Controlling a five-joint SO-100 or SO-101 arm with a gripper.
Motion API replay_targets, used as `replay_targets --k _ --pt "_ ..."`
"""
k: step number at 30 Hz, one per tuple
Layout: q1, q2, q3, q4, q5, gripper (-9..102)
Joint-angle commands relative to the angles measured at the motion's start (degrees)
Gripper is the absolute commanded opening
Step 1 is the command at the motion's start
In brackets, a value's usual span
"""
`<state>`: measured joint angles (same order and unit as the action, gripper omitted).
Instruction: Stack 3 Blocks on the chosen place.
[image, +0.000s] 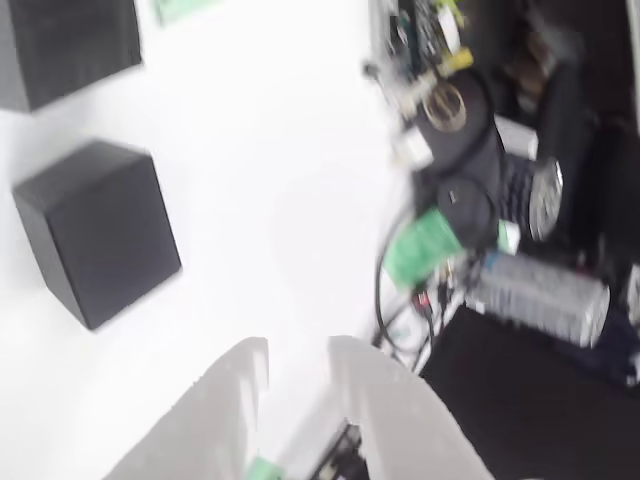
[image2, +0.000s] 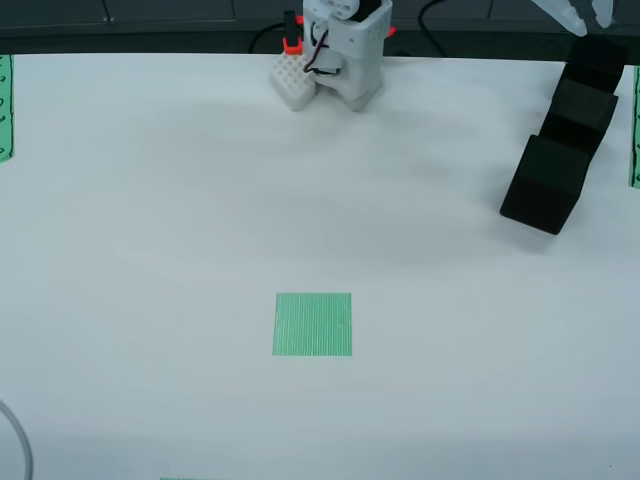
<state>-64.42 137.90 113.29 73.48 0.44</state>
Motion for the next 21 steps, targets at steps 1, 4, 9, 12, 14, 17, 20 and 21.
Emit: replay_targets --k 1,4,9,12,14,17,20,21 --pt "-7.4 -5.3 -4.9 3.9 -0.4 8" --pt "-14.4 -10.3 -5.1 7.1 -0.4 12" --pt "-20.7 -18.5 -6.0 10.4 -0.4 22" --pt "-21.9 -21.1 -8.7 11.3 0.5 27" --pt "-23.1 -23.3 -10.9 11.1 0.6 27" --pt "-25.0 -25.8 -11.4 9.9 0.8 28" --pt "-27.6 -27.5 -10.6 8.2 2.3 30" --pt "-28.0 -28.3 -10.6 7.6 2.5 30"
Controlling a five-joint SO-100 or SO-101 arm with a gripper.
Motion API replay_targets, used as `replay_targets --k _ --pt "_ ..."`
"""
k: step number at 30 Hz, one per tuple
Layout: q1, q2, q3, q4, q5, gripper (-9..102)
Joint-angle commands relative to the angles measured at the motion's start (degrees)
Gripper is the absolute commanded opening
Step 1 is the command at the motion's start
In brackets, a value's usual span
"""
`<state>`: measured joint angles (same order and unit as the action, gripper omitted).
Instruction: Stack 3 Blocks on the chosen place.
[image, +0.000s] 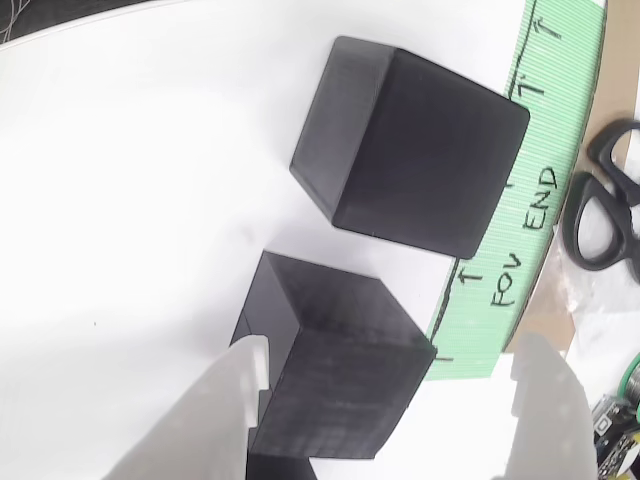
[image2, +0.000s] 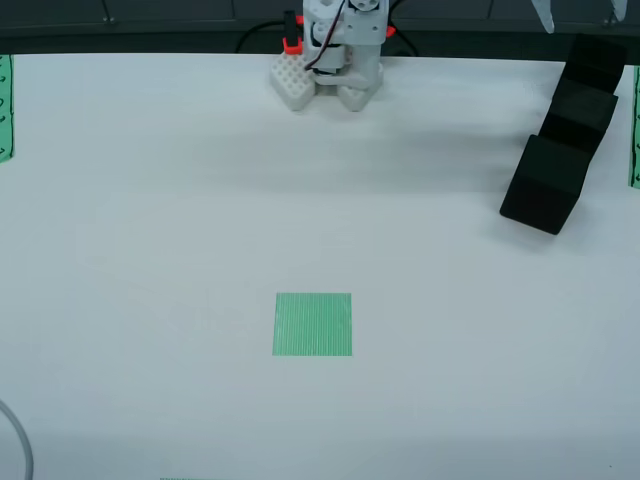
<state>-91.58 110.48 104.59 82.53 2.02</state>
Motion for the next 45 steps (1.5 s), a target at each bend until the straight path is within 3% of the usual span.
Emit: replay_targets --k 1,9,13,24,37,45 --pt "-1.3 -1.8 -1.9 -2.2 2.1 30" --pt "-4.6 -7.6 -3.0 -4.2 16.7 36" --pt "-5.1 -12.2 -9.2 -0.6 19.1 36" --pt "-8.8 -24.4 -17.3 4.0 20.7 36" --pt "-6.6 -29.4 -15.3 -2.1 20.7 35" --pt "-7.1 -27.7 -17.5 1.5 20.7 36"
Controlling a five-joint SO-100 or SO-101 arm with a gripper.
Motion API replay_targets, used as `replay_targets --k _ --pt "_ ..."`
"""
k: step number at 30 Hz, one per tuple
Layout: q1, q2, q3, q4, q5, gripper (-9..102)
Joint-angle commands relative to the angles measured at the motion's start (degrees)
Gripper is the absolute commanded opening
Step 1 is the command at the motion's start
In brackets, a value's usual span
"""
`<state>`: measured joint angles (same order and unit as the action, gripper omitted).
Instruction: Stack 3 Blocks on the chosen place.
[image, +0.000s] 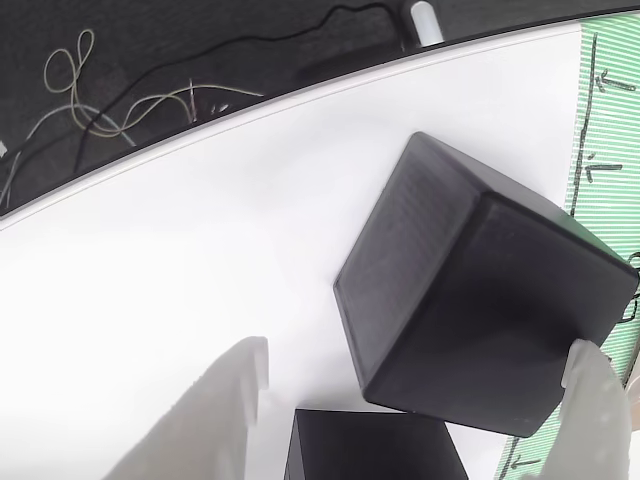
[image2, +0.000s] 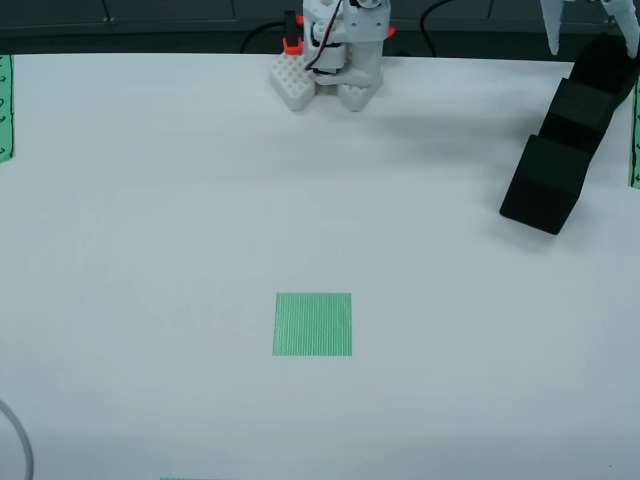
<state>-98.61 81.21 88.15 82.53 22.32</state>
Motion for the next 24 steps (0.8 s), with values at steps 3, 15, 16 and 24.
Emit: replay_targets --k 3,15,16,24 --pt "0.4 2.5 -0.7 1.8 1.4 43" --pt "-0.7 5.6 -5.8 1.2 7.2 43" --pt "-0.8 5.7 -6.2 1.2 8.0 43" --pt "0.1 4.1 -3.3 -2.9 10.6 43"
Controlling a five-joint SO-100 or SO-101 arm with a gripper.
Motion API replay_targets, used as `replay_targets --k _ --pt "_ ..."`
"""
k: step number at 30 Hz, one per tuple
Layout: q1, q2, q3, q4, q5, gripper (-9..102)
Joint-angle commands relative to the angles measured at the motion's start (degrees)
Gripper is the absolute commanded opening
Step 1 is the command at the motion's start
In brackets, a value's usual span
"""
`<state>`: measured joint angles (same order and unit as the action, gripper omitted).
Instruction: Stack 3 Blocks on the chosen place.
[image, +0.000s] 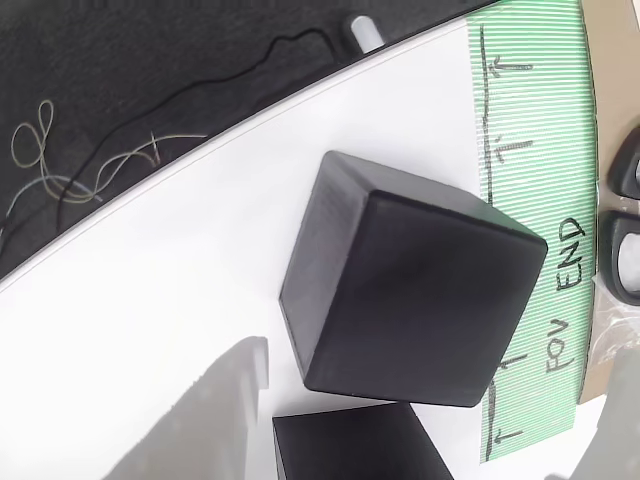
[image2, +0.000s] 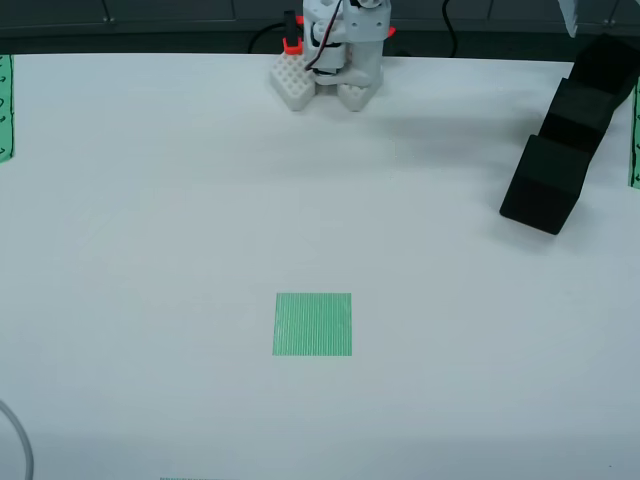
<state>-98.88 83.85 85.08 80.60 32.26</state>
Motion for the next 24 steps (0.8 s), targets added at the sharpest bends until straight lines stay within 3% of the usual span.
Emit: replay_targets --k 1,24 --pt "0.4 1.1 0.0 -1.1 1.1 43" --pt "1.2 -6.9 4.5 -9.5 2.9 43"
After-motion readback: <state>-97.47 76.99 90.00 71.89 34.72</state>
